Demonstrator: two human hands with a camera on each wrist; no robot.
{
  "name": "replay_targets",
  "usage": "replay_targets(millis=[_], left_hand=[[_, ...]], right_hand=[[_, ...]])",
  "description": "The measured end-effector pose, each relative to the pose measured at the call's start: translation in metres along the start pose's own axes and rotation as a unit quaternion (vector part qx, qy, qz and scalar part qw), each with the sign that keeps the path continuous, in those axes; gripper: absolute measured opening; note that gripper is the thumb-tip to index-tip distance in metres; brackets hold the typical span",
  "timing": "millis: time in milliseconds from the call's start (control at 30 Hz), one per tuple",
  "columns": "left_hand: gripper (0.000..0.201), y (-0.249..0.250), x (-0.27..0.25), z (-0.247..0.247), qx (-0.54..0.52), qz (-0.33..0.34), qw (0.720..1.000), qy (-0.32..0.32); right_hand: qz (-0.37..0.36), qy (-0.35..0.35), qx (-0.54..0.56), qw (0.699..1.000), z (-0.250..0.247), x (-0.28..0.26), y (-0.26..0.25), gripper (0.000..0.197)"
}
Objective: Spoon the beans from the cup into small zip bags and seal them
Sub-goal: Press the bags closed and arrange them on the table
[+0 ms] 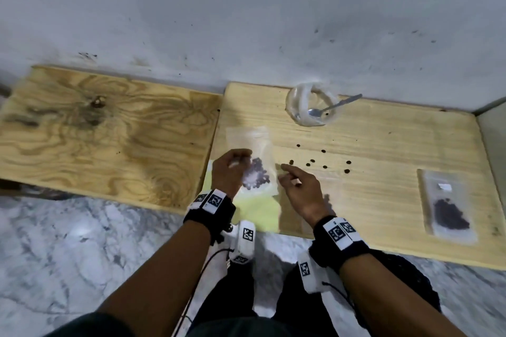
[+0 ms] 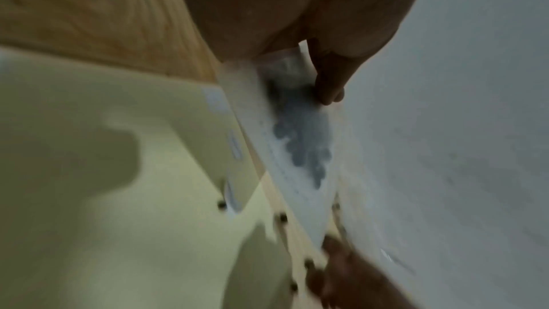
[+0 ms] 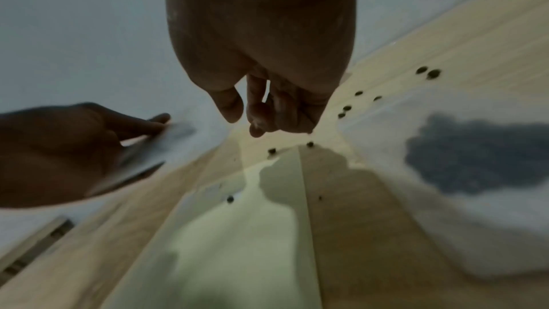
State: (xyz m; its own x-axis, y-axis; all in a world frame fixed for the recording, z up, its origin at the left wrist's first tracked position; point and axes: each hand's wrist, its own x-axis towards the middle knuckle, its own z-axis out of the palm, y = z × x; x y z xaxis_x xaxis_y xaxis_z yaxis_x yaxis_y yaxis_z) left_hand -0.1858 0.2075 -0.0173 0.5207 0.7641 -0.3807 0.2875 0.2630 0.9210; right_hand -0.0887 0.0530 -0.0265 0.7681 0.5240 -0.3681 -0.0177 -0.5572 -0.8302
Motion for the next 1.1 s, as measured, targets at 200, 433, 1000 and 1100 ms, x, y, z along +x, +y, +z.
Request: replay_targets(millis=[200, 433, 1000, 1100], left_hand=[[0.022, 0.005, 0.038, -0.096, -0.027, -0.02, 0.992, 0.12], [0.017, -0.002, 0.05, -0.142, -0.027, -0.033, 0.99, 0.134], [0.021, -0.004, 0.057, -0.128, -0.027, -0.067, 0.994, 0.087], [0.016, 0.001, 0.053, -0.127, -0.03, -0.059, 0.995, 0.076]], right_hand=[[-0.005, -0.05, -0.123, 0.991, 0.055, 0.004, 0.011, 0.03], [0.033, 0.023, -0.199, 0.979, 0.089, 0.005, 0.003, 0.034], [0.122, -0.035, -0.183, 0.975, 0.094, 0.031, -0.014, 0.024], [0.105, -0.034, -0.084, 0.99, 0.088, 0.034, -0.016, 0.013]])
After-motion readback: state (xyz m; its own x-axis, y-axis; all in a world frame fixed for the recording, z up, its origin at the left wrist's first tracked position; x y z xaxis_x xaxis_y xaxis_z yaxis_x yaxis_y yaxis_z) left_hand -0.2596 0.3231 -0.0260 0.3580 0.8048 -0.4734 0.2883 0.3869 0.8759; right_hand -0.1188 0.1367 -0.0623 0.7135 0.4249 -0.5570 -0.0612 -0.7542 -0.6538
